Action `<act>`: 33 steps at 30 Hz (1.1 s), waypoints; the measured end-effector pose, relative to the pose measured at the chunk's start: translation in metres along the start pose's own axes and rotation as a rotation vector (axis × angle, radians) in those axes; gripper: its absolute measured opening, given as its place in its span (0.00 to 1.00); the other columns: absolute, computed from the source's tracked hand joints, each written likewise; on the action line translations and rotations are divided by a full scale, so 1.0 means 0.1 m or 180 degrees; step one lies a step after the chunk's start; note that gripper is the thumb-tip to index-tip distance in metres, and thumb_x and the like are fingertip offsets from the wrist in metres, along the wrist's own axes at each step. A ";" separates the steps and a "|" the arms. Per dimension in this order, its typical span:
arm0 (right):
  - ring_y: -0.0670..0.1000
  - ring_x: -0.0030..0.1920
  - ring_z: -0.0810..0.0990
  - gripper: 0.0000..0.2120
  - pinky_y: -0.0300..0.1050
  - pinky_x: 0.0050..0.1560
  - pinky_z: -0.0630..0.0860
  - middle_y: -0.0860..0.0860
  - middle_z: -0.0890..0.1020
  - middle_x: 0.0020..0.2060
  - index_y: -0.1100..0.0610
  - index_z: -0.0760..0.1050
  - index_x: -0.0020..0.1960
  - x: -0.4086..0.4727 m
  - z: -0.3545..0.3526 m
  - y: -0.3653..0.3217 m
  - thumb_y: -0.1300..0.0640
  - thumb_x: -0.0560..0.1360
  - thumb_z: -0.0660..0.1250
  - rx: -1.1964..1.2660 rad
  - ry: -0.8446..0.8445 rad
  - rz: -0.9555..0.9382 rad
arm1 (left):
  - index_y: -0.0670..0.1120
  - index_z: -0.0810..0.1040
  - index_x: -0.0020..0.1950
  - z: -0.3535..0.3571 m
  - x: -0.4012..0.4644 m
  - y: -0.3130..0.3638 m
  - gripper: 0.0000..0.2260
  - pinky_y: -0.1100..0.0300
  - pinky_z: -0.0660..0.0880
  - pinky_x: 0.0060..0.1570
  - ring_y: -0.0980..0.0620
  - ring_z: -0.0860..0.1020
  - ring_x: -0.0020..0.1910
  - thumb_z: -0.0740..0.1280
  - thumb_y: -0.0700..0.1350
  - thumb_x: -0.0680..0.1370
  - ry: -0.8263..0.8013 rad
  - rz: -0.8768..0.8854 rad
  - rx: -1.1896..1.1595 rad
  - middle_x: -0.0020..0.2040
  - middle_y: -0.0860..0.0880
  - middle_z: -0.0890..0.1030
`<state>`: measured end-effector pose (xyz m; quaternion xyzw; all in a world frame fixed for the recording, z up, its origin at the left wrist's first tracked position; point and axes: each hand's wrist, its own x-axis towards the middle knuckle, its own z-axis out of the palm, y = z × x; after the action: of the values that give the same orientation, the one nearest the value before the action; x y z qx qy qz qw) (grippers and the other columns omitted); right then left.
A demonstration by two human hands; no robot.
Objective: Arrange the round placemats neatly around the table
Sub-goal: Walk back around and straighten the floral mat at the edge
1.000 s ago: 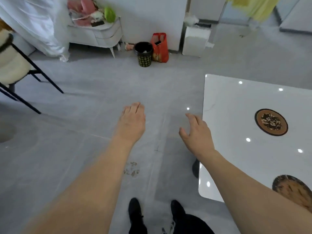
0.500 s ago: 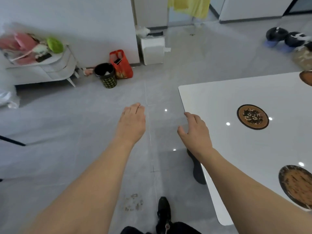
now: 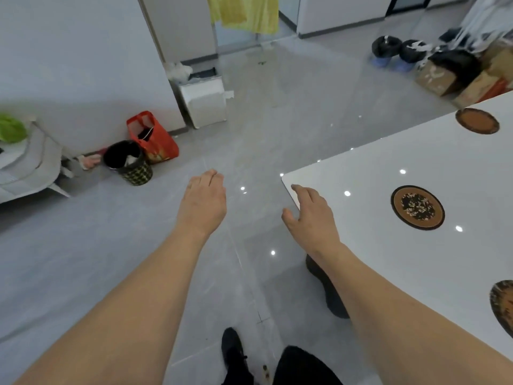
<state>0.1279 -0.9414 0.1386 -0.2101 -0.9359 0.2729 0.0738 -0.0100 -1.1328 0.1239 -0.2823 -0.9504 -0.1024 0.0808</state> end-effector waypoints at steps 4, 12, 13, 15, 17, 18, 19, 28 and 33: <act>0.56 0.62 0.72 0.25 0.50 0.61 0.70 0.53 0.73 0.64 0.56 0.66 0.70 0.40 0.03 -0.08 0.53 0.74 0.62 0.0000 0.0291 0.0251 | 0.37 0.74 0.62 0.11 0.61 -0.09 0.14 0.46 0.67 0.65 0.38 0.73 0.62 0.59 0.40 0.78 -0.0045 0.0249 -0.0160 0.64 0.37 0.75; 0.56 0.62 0.71 0.25 0.49 0.62 0.68 0.53 0.73 0.64 0.54 0.65 0.71 1.32 0.14 0.12 0.52 0.75 0.61 0.0077 0.0333 0.0613 | 0.36 0.76 0.59 0.38 1.76 -0.11 0.13 0.46 0.72 0.60 0.36 0.77 0.56 0.60 0.40 0.78 -0.0089 0.0640 -0.0212 0.60 0.35 0.77; 0.56 0.62 0.71 0.25 0.49 0.62 0.68 0.53 0.73 0.64 0.54 0.65 0.71 1.44 0.15 0.13 0.51 0.75 0.61 0.0104 0.0364 0.0677 | 0.36 0.76 0.59 0.41 1.89 -0.13 0.13 0.46 0.72 0.59 0.36 0.77 0.55 0.59 0.40 0.78 -0.0140 0.0697 -0.0173 0.60 0.35 0.77; 0.56 0.62 0.72 0.25 0.48 0.63 0.68 0.53 0.73 0.64 0.55 0.65 0.71 1.65 0.17 0.13 0.51 0.75 0.61 0.0109 0.0406 0.0789 | 0.37 0.75 0.59 0.47 2.14 -0.18 0.15 0.46 0.72 0.59 0.36 0.76 0.54 0.57 0.42 0.78 -0.0247 0.0804 -0.0107 0.61 0.37 0.76; 0.56 0.63 0.71 0.25 0.49 0.63 0.68 0.53 0.72 0.65 0.54 0.65 0.71 1.83 0.18 0.11 0.51 0.75 0.61 0.0085 0.0390 0.0815 | 0.37 0.75 0.59 0.50 2.38 -0.21 0.14 0.46 0.72 0.59 0.36 0.76 0.54 0.58 0.42 0.78 -0.0238 0.0876 -0.0088 0.61 0.37 0.76; 0.55 0.63 0.71 0.25 0.49 0.63 0.68 0.53 0.72 0.65 0.54 0.64 0.71 1.95 0.19 0.10 0.51 0.75 0.60 0.0076 0.0388 0.0840 | 0.37 0.75 0.59 0.53 2.52 -0.23 0.13 0.46 0.71 0.59 0.36 0.76 0.54 0.59 0.41 0.78 -0.0236 0.0886 -0.0094 0.61 0.37 0.76; 0.55 0.63 0.71 0.25 0.49 0.64 0.68 0.53 0.72 0.66 0.54 0.64 0.71 2.08 0.20 0.09 0.51 0.75 0.60 0.0073 0.0390 0.0891 | 0.37 0.75 0.59 0.54 2.68 -0.24 0.12 0.46 0.71 0.60 0.36 0.76 0.55 0.59 0.40 0.79 -0.0256 0.0892 -0.0108 0.61 0.37 0.76; 0.56 0.64 0.70 0.25 0.48 0.65 0.66 0.53 0.72 0.65 0.55 0.65 0.71 3.26 0.43 -0.16 0.52 0.75 0.62 0.0073 0.0695 0.1369 | 0.37 0.76 0.58 0.84 4.05 -0.64 0.13 0.47 0.71 0.60 0.37 0.76 0.56 0.58 0.41 0.78 -0.0345 0.1427 -0.0327 0.61 0.37 0.77; 0.55 0.66 0.69 0.25 0.48 0.65 0.65 0.52 0.71 0.66 0.54 0.64 0.71 3.71 0.36 -0.10 0.52 0.75 0.61 0.0067 0.0963 0.1755 | 0.37 0.76 0.57 1.09 4.88 -0.43 0.12 0.46 0.72 0.58 0.37 0.77 0.55 0.60 0.39 0.77 -0.0367 0.1841 -0.0455 0.60 0.37 0.77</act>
<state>-0.2192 -0.8051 0.1230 -0.4934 -0.8192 0.2579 0.1376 -0.4480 -0.8880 0.1151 -0.5515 -0.8240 -0.1256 0.0324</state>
